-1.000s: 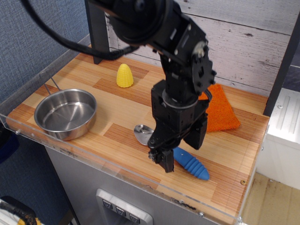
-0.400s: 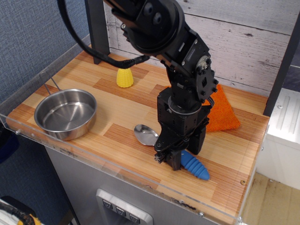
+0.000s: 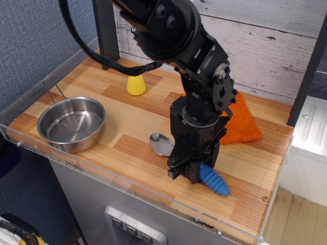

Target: Put the spoon on the cloth.

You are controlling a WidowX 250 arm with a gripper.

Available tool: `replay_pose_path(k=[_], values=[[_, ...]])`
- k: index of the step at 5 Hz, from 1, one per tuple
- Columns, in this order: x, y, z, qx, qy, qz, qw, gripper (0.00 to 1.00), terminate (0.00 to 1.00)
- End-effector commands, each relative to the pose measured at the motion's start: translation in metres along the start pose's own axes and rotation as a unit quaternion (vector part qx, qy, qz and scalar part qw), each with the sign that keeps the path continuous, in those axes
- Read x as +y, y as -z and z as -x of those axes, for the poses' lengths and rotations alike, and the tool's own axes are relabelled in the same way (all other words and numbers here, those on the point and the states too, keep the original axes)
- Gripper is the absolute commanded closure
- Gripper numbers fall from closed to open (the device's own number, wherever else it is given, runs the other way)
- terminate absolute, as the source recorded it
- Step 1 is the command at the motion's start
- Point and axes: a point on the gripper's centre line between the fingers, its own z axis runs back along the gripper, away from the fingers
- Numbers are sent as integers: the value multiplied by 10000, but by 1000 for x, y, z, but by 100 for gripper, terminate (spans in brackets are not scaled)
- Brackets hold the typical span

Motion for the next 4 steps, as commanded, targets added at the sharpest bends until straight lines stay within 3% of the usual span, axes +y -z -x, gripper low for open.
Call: replay_pose_path(k=[1,3,4], values=[[-3,-37,3,68,103,320,9994,100,0],[-11,-82,-6,18,117,581,9982,100,0],[-35,-98,-15,-57,99,674,9977,100,0]])
